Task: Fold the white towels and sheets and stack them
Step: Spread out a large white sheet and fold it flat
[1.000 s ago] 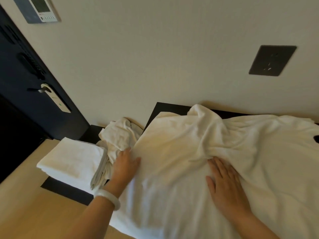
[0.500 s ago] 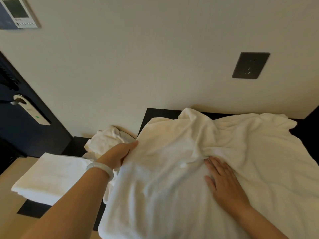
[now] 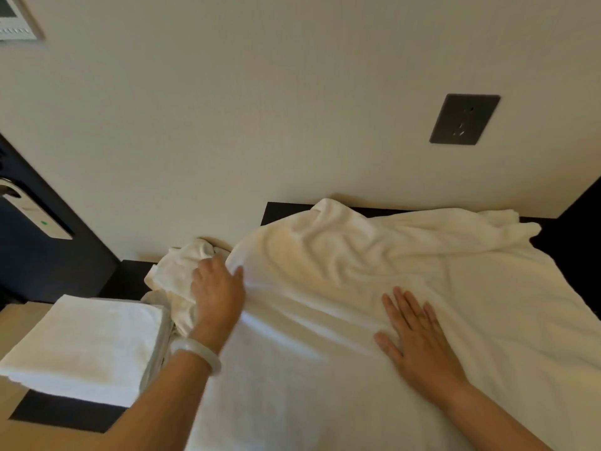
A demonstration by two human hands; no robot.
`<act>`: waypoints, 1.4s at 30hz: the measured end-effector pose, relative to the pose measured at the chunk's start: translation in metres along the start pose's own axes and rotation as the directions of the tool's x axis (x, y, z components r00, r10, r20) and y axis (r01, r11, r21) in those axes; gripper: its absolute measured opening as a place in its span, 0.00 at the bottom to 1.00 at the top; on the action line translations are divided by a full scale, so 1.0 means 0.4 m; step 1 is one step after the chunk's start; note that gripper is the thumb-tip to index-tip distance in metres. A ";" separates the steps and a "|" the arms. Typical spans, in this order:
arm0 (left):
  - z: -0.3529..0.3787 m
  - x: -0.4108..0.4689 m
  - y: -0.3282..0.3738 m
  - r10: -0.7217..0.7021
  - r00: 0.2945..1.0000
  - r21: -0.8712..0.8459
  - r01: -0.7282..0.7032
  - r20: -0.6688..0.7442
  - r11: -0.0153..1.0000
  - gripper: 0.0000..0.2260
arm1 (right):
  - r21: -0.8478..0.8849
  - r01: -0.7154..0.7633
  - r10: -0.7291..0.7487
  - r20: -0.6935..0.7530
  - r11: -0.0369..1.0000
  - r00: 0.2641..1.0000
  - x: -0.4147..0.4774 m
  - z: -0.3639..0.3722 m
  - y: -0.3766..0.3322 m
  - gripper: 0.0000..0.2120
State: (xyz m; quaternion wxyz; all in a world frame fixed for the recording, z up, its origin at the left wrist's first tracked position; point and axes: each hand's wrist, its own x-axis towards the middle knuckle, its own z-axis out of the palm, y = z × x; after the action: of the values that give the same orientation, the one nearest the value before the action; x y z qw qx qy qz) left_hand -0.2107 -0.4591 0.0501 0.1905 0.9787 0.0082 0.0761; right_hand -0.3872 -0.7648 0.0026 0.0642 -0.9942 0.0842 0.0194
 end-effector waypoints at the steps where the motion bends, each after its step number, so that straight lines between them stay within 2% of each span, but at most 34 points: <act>1: 0.002 -0.056 0.031 0.110 0.993 0.016 -0.109 -0.052 0.994 0.23 | -0.006 -0.009 0.009 0.008 1.000 1.000 0.003 0.001 -0.002 0.37; 2: 0.011 -0.119 0.062 0.198 0.979 0.015 -0.198 -0.045 0.980 0.23 | -0.017 -0.020 0.021 0.017 1.000 1.000 0.005 0.001 -0.003 0.37; 4: 0.041 -0.221 0.103 0.325 0.936 0.045 -0.333 0.136 0.942 0.27 | -0.030 -0.067 0.069 0.037 0.997 0.997 0.013 -0.001 -0.005 0.38; 6: 0.074 -0.254 0.093 0.315 0.888 0.154 -0.382 0.335 0.911 0.33 | -0.024 -0.133 0.134 0.059 0.991 0.989 0.022 -0.009 -0.012 0.39; 7: 0.087 -0.250 0.082 0.303 0.876 0.182 -0.390 0.376 0.903 0.34 | -0.019 -0.160 0.161 0.074 0.987 0.984 0.029 -0.014 -0.016 0.38; 10: 0.096 -0.224 0.086 0.295 0.880 0.200 -0.386 0.371 0.901 0.35 | 0.027 -0.202 0.198 0.099 0.979 0.975 0.052 -0.029 -0.022 0.36; 12: 0.100 -0.225 0.135 0.340 0.865 0.192 -0.428 0.368 0.883 0.36 | 0.028 -0.192 0.191 0.040 0.981 0.981 0.060 -0.036 -0.018 0.33; 15: 0.141 -0.261 0.248 0.511 0.773 0.065 -0.572 0.377 0.817 0.34 | 0.006 -0.130 0.130 0.018 0.991 0.991 0.049 -0.046 -0.015 0.31; 18: 0.189 -0.291 0.347 0.613 0.695 0.016 -0.666 0.377 0.745 0.32 | 0.144 -0.045 0.036 0.064 0.989 0.997 0.051 -0.061 0.009 0.29; 19: 0.200 -0.295 0.362 0.607 0.691 0.030 -0.669 0.392 0.742 0.32 | 0.292 -0.041 0.021 0.069 0.955 0.997 0.050 -0.074 0.025 0.27; 20: 0.208 -0.295 0.370 0.601 0.695 0.049 -0.669 0.396 0.741 0.32 | 0.471 -0.093 0.064 0.077 0.877 0.995 0.044 -0.094 0.051 0.23; 22: 0.214 -0.293 0.375 0.591 0.709 0.078 -0.663 0.384 0.745 0.32 | 0.724 -0.193 0.256 0.024 0.662 0.967 0.010 -0.135 0.132 0.15; 23: 0.207 -0.293 0.380 0.589 0.722 0.081 -0.654 0.363 0.752 0.32 | 0.766 -0.229 0.356 -0.001 0.601 0.934 -0.016 -0.154 0.177 0.13; 25: 0.185 -0.308 0.408 0.600 0.737 0.045 -0.642 0.311 0.765 0.30 | 0.782 -0.293 0.434 0.032 0.550 0.900 -0.070 -0.175 0.263 0.14; 26: 0.183 -0.322 0.432 0.634 0.715 0.018 -0.667 0.294 0.745 0.28 | 0.800 -0.325 0.437 0.088 0.505 0.895 -0.091 -0.177 0.299 0.15; 28: 0.194 -0.355 0.495 0.720 0.630 -0.031 -0.746 0.291 0.665 0.26 | 0.823 -0.367 0.463 0.146 0.433 0.874 -0.120 -0.180 0.354 0.18; 30: 0.208 -0.382 0.550 0.745 0.586 -0.063 -0.771 0.319 0.634 0.27 | 0.766 -0.381 0.574 0.019 0.517 0.818 -0.133 -0.177 0.422 0.16; 32: 0.229 -0.394 0.572 0.726 0.601 -0.060 -0.755 0.333 0.653 0.29 | 0.639 -0.419 0.640 -0.152 0.645 0.753 -0.131 -0.179 0.502 0.14; 33: 0.237 -0.394 0.571 0.716 0.610 -0.049 -0.749 0.340 0.661 0.29 | 0.576 -0.463 0.656 -0.177 0.674 0.734 -0.125 -0.187 0.542 0.14; 35: 0.249 -0.394 0.564 0.718 0.611 -0.031 -0.754 0.334 0.656 0.29 | 0.504 -0.594 0.722 -0.088 0.627 0.687 -0.104 -0.205 0.612 0.15; 38: 0.249 -0.392 0.565 0.714 0.607 -0.018 -0.757 0.349 0.653 0.28 | 0.465 -0.712 0.746 0.151 0.526 0.649 -0.059 -0.241 0.672 0.18; 40: 0.253 -0.393 0.564 0.720 0.607 -0.015 -0.761 0.336 0.649 0.28 | 0.505 -0.748 0.716 0.314 0.430 0.623 -0.035 -0.272 0.692 0.12; 42: 0.255 -0.393 0.562 0.719 0.612 -0.016 -0.758 0.330 0.652 0.28 | 0.516 -0.767 0.664 0.424 0.382 0.616 -0.024 -0.296 0.711 0.05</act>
State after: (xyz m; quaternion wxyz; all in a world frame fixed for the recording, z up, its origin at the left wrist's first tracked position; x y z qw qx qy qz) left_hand -0.3534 -0.7126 0.0179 0.0790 0.9036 -0.4210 -0.0058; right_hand -0.4418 -1.0568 0.0849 0.3986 -0.7630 0.5013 0.0873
